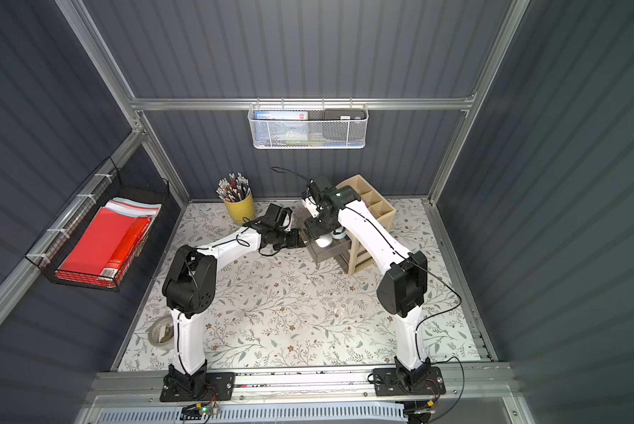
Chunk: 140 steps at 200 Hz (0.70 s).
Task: Take the mice out of the drawer
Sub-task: Pick up the mouse from the drawer, then place the mouse at the center of the board.
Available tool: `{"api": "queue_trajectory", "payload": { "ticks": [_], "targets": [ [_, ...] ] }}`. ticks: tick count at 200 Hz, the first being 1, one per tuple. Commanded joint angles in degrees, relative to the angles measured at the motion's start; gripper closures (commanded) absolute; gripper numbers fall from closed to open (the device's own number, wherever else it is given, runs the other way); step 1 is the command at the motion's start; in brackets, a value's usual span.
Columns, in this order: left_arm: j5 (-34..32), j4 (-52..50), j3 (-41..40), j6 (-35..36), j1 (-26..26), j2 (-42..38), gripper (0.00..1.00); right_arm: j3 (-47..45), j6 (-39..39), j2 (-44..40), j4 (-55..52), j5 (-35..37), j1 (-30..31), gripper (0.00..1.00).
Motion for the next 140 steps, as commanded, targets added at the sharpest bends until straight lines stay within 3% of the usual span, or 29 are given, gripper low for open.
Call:
{"api": "queue_trajectory", "payload": {
  "ticks": [1,35,63,105,140],
  "targets": [
    [1.2,2.4,1.5,0.4,-0.3,-1.1,0.01,2.4,1.1,-2.4,1.7,2.7,-0.6,0.66],
    [1.2,2.3,1.2,0.6,-0.4,-1.0,0.01,2.4,1.8,-5.7,2.8,-0.8,-0.5,0.66],
    [1.2,2.0,1.5,0.9,-0.3,-0.7,0.01,-1.8,4.7,-11.0,0.8,2.5,4.4,0.65],
    [1.2,2.0,2.0,0.9,-0.4,0.0,0.01,-22.1,13.3,-25.4,7.1,6.4,15.7,0.64],
    [1.2,1.1,2.5,1.3,-0.3,0.0,0.01,-45.6,27.5,-36.4,18.0,3.4,25.3,0.63]
  ]
}}
